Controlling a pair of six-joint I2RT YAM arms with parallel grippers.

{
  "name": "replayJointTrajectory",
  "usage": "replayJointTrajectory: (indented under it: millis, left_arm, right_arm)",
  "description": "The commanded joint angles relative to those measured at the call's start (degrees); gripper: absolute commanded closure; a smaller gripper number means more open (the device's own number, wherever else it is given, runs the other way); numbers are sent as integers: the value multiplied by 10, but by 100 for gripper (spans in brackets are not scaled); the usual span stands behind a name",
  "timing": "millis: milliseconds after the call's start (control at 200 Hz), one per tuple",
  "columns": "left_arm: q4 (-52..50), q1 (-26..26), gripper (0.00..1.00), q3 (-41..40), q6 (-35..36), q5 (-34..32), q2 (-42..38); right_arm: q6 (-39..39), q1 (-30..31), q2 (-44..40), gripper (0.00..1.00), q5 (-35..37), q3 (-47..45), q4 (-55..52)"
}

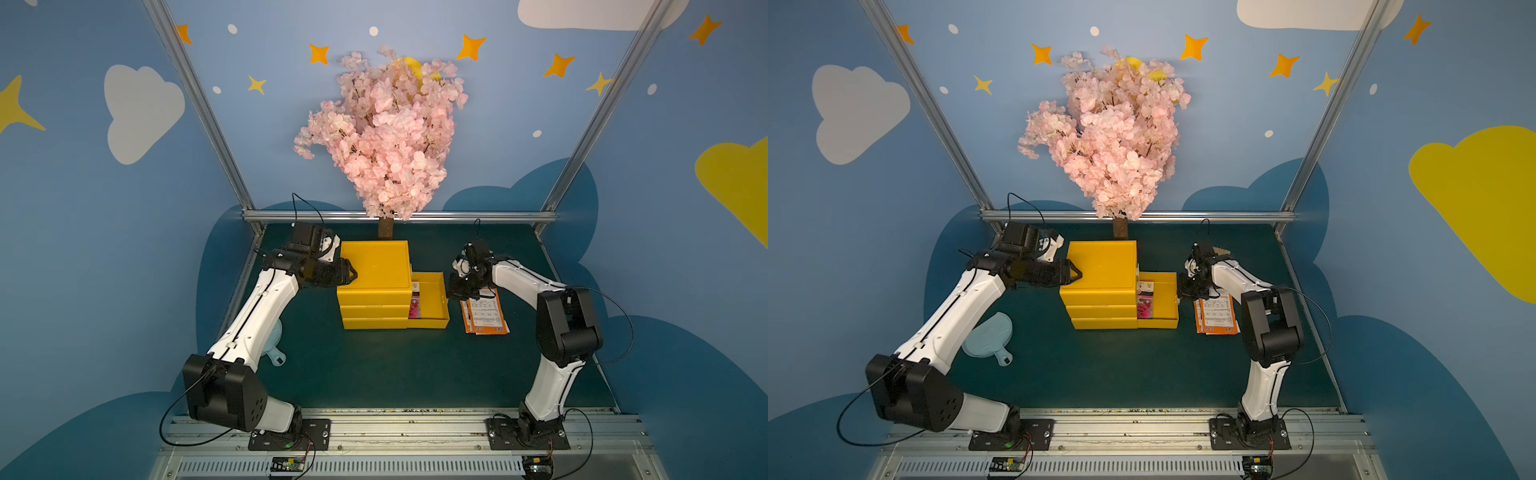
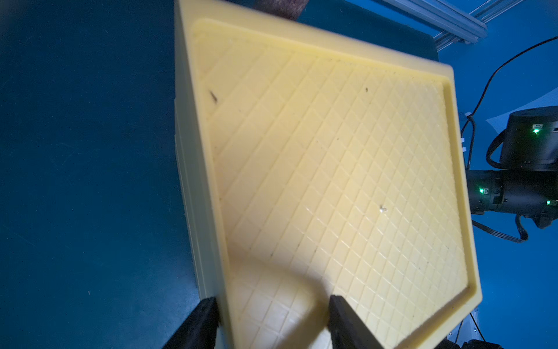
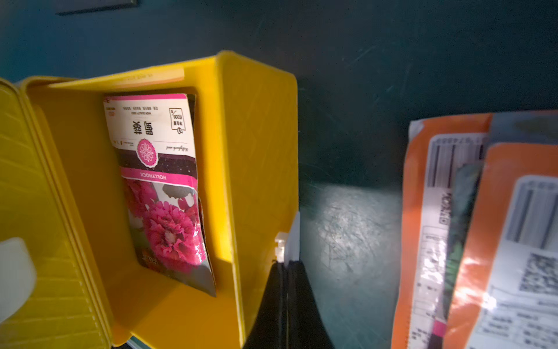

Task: Take the seed bags out of the drawer
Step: Open the drawer in the storage box.

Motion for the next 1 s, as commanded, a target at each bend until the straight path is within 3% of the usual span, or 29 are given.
replayJointTrajectory:
  millis: [0, 396, 501, 656, 996]
  left_arm:
    - [-28, -6, 40, -25, 6, -2, 31]
    - [-28, -5, 40, -26, 7, -1, 30]
    - [-28, -6, 40, -24, 6, -1, 30]
    - [-27, -6, 40, -24, 6, -1, 30]
    - [-18, -6, 40, -33, 4, 2, 29]
  right_arm:
    - [-8, -8, -27, 100, -5, 0, -6]
    - [-12, -19, -21, 100, 8, 7, -8]
    - [-14, -21, -33, 76, 17, 4, -8]
    - [-17, -22, -59, 63, 36, 7, -20]
    - [-8, 24, -104, 69, 47, 28, -37]
